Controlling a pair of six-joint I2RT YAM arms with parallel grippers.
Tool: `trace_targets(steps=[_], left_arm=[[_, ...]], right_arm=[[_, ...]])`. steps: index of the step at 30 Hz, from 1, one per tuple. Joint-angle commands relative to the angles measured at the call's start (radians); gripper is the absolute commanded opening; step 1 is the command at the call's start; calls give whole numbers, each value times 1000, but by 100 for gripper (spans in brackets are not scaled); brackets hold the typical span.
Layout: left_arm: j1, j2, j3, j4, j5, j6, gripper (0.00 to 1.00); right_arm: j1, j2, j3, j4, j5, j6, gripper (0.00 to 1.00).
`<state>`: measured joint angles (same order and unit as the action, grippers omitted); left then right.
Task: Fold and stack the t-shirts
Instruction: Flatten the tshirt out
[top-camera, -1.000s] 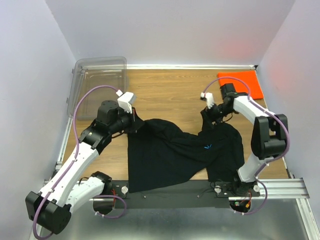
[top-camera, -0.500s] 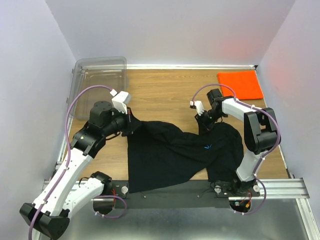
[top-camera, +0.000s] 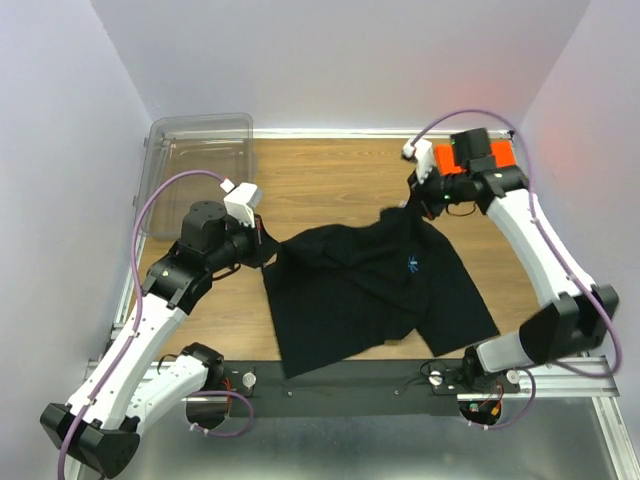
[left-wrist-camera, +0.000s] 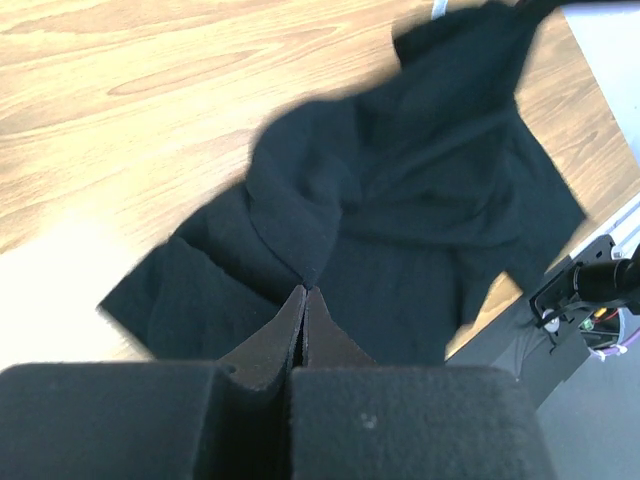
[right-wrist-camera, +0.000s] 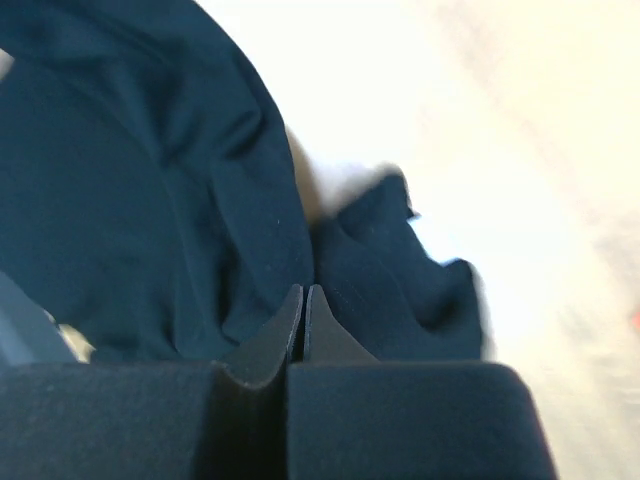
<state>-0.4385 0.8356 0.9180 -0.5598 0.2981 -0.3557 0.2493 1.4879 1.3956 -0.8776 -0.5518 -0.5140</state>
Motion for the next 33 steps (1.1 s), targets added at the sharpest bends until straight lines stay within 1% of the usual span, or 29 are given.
trace_targets(steps=[1,4,5,6,8,9,10,11,12,13,14,15,16,17,18,20,22,23,24,25,26,27,28,29,30,33], left_arm=[[4,-3,10,14,-25,-17,0],[4,13,19,43,-63,-26,0],[4,20,24,52,-76,-26,0],[4,31,30,55,-85,-26,0],[6,36,41,49,-102,-17,0],[7,39,41,43,-103,-12,0],[7,39,39,38,-97,-8,0],[7,39,33,34,-90,-2,0],[7,42,19,31,-71,-2,0],[7,43,12,32,-57,-2,0],[7,49,4,41,-41,-3,0],[7,56,-10,47,-2,-5,0],[7,60,-16,52,15,-6,0],[7,63,-22,54,35,-8,0],[7,68,-31,57,76,-6,0],[7,66,-42,49,110,-3,0],[7,56,-67,49,139,-5,0],[7,51,-74,49,148,-5,0],[7,43,-90,47,153,-5,0],[7,39,-97,49,153,-6,0],[7,36,-106,51,153,-5,0],[7,30,-113,52,154,-6,0],[7,17,-126,54,154,-8,0],[7,11,-133,64,157,-17,0],[7,4,-142,69,157,-19,0],[7,-7,-156,77,165,-26,0]], right_arm=[[4,-109,117,-35,-7,34,1],[7,-216,158,-21,-26,6,1],[5,-271,151,-23,-77,-12,1],[5,-305,140,-46,-104,-112,1],[5,-359,85,-243,-144,-295,1],[5,-415,56,-327,-128,-486,1],[5,-442,19,-424,-88,-526,1],[5,-474,-100,-434,-30,-538,1],[5,-523,-163,-432,109,-541,1],[5,-547,-237,-413,180,-526,1],[5,-570,-357,-378,250,-494,1],[5,-615,-416,-327,357,-439,3],[5,-630,-455,-311,383,-416,14],[5,-644,-490,-296,397,-397,60],[5,-655,-491,-272,389,-361,73],[5,-663,-466,-232,359,-321,84],[5,-638,-411,-157,290,-249,86],[5,-582,-396,-126,258,-223,86],[5,-549,-370,-83,177,-180,86],[5,-464,-357,-68,130,-166,86],[5,-421,-346,-51,92,-152,85],[5,-367,-337,-43,13,-150,84],[5,-321,-324,-38,-22,-165,83],[5,-280,-319,-40,-52,-176,80],[5,-209,-316,-38,-98,-190,79],[21,-161,-316,-44,-128,-270,77]])
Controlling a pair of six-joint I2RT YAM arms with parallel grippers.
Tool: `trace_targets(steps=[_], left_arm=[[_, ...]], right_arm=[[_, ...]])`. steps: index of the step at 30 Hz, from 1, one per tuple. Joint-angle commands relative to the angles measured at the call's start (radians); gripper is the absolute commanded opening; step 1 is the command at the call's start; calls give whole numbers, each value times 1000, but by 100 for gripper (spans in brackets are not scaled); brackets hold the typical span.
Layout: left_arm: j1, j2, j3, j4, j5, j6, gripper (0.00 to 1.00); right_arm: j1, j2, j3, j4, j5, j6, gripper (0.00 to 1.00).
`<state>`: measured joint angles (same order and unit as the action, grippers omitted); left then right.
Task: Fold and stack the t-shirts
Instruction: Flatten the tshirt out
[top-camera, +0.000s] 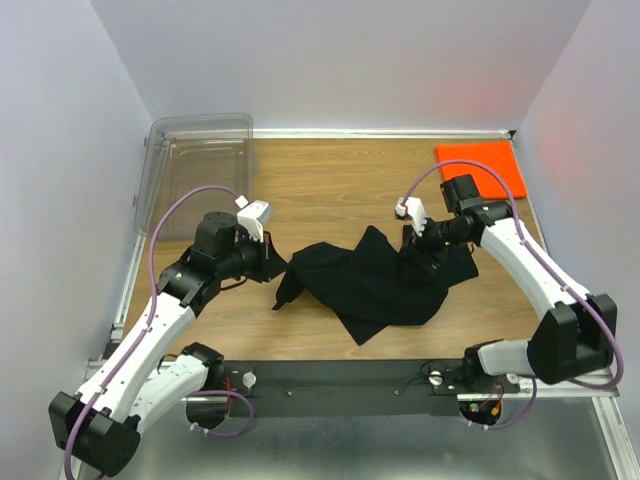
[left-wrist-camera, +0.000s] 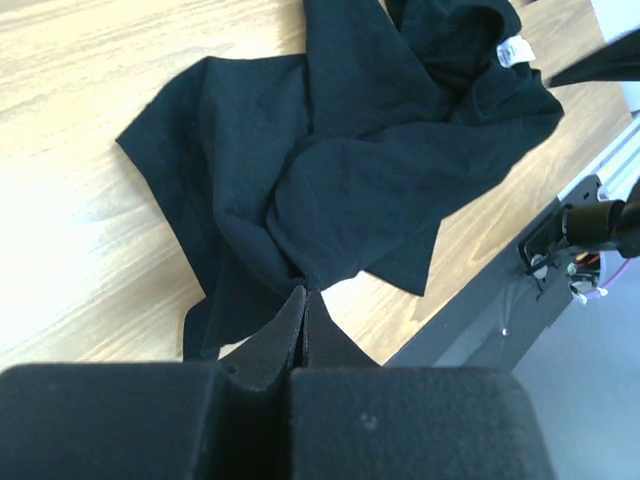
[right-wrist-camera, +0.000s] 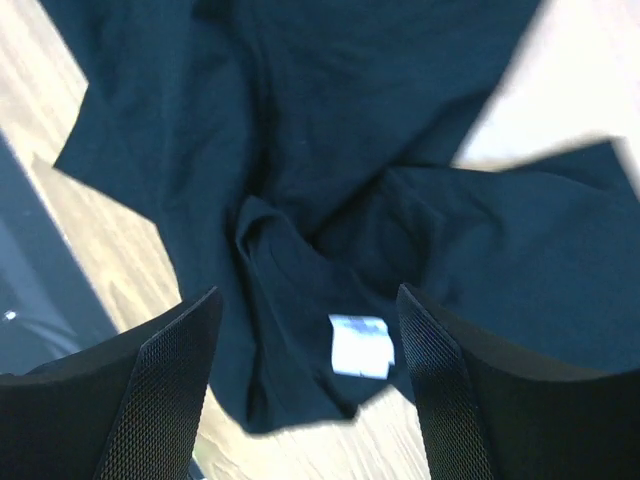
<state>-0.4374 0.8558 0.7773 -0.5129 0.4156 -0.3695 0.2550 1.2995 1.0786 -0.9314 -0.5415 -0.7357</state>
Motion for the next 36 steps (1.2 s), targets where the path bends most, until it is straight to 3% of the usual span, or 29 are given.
trace_targets(steps=[1,7,17,18,20,22,23,25,33,36], left_arm=[[6,-27,-18,31,49,-13,0],[6,-3,-1,39,52,-3,0],[6,2,5,37,46,0,0],[6,2,5,37,46,0,0],[6,-1,8,34,45,-2,0],[6,-4,11,30,37,-2,0],[6,-8,13,22,31,-2,0],[6,-15,19,17,12,0,0],[6,-15,82,-19,-63,15,0],[6,-35,154,-41,-171,15,0]], right_arm=[[27,35,1,8,-138,-86,77],[124,96,-8,0,-60,-157,77],[141,211,-25,45,101,-198,68],[141,221,-22,46,110,-197,65],[142,238,-11,45,135,-189,49],[141,235,1,46,149,-160,30],[141,225,20,46,152,-147,14],[136,178,43,43,161,-94,3],[89,-6,152,49,146,53,1],[3,-89,185,141,205,232,1]])
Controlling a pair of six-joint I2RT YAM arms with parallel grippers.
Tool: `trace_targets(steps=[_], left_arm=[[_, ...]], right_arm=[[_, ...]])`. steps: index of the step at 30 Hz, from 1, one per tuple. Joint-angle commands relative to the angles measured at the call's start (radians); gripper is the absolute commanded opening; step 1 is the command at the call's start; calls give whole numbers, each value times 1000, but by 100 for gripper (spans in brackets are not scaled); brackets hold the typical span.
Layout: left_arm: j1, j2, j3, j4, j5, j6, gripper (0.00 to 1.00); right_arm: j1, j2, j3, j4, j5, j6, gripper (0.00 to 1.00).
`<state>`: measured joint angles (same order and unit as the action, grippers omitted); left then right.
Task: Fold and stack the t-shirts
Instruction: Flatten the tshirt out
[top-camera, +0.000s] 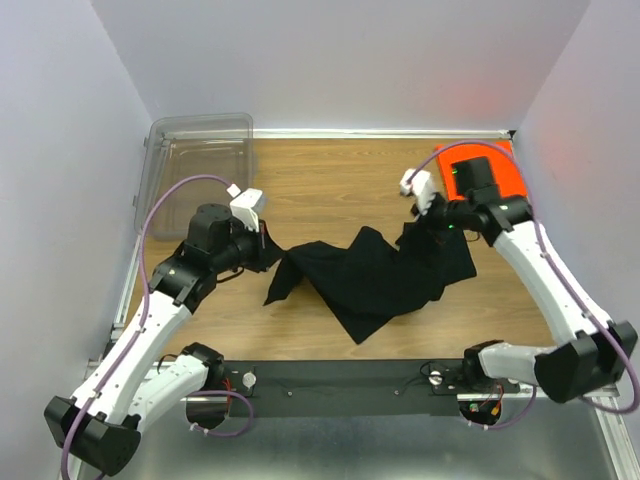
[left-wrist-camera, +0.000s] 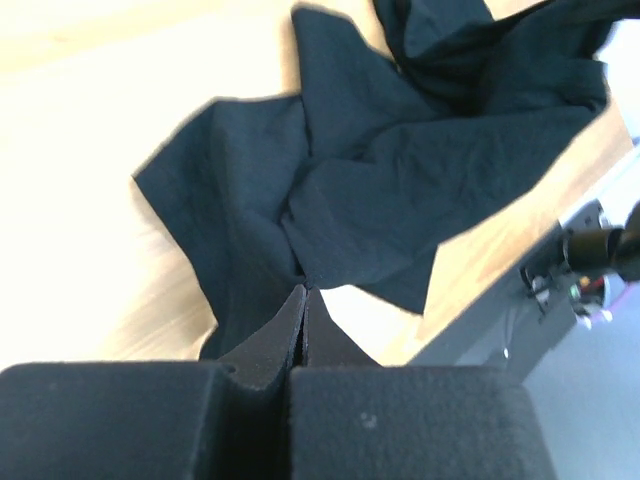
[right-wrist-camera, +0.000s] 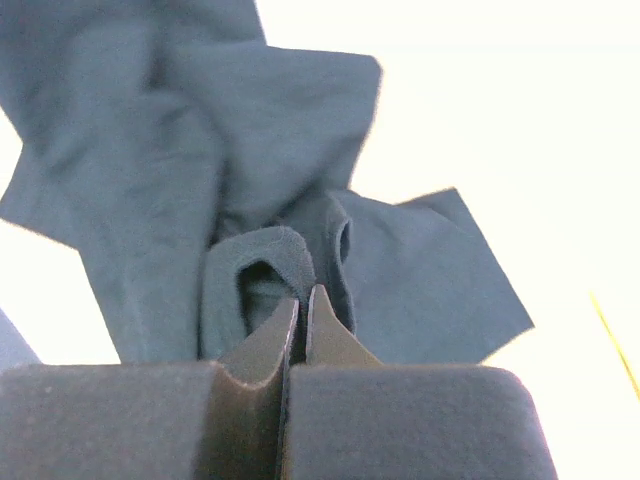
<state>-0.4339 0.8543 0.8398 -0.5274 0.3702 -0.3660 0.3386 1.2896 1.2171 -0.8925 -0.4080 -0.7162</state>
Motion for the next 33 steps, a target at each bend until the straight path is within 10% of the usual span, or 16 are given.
trace_targets(steps=[1,14,29,33], left_arm=[[4,-40,108,-32,-151,13,0],[4,-193,372,-114,-534,-16,0],[3,-209,-197,-29,190,-76,0],[3,-175,-202,-20,281,-48,0]], right_arm=[[-125,-104,54,177,105,250,1],[-188,-389,210,429,647,480,1],[-194,-659,-352,-344,114,-176,1],[-194,-606,-301,-355,49,-175,43]])
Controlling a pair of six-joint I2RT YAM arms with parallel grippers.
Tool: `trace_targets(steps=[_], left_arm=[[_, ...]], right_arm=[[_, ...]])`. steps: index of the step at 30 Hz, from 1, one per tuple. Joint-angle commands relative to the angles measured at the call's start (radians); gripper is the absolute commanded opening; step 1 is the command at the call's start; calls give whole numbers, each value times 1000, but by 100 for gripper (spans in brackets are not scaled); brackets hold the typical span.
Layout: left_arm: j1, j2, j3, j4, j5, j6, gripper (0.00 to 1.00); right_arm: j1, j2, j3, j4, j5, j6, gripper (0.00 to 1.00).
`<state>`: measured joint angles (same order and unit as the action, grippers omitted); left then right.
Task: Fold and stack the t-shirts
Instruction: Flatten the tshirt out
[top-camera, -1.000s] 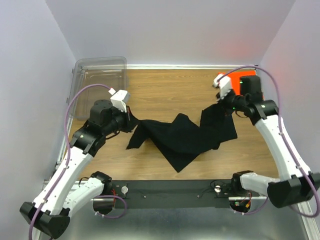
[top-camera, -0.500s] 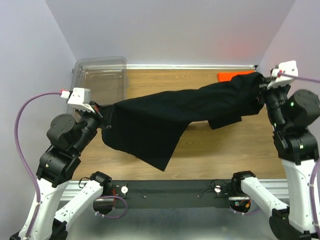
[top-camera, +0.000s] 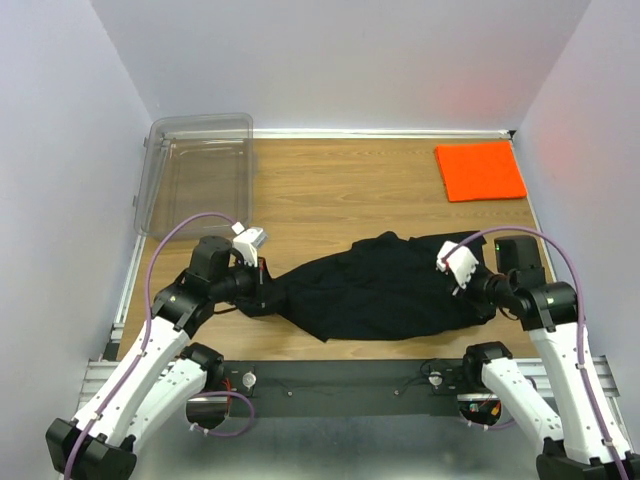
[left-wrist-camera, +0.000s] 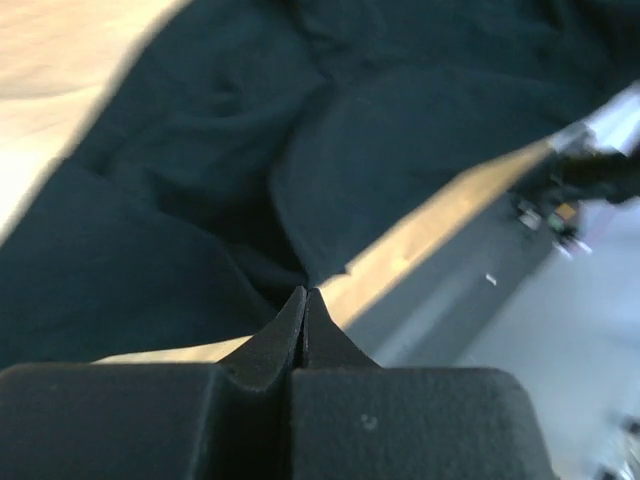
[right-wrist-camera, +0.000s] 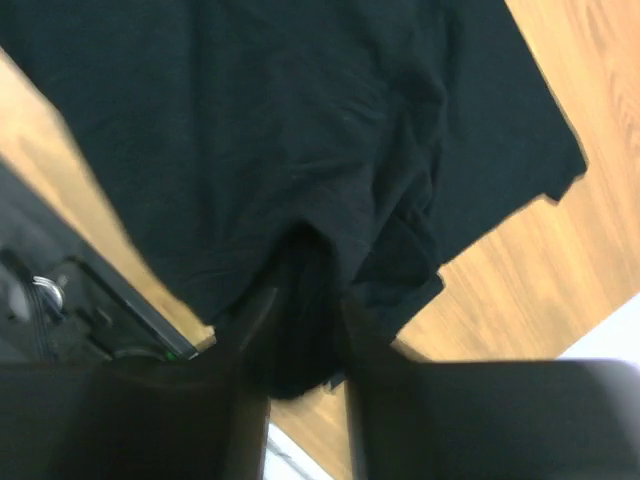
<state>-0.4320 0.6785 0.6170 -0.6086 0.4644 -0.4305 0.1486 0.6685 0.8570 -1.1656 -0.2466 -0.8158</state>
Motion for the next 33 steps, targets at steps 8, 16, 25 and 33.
trace_targets(steps=[8,16,25,33], left_arm=[[-1,24,-8,64,211,36,0],[-2,0,-31,67,212,39,0],[-1,3,-49,90,214,38,0],[-2,20,-51,110,214,33,0]], right_arm=[[-4,282,165,58,-293,78,97],[-4,607,171,150,-272,158,83],[19,827,79,273,-257,135,74],[92,922,39,349,-229,170,53]])
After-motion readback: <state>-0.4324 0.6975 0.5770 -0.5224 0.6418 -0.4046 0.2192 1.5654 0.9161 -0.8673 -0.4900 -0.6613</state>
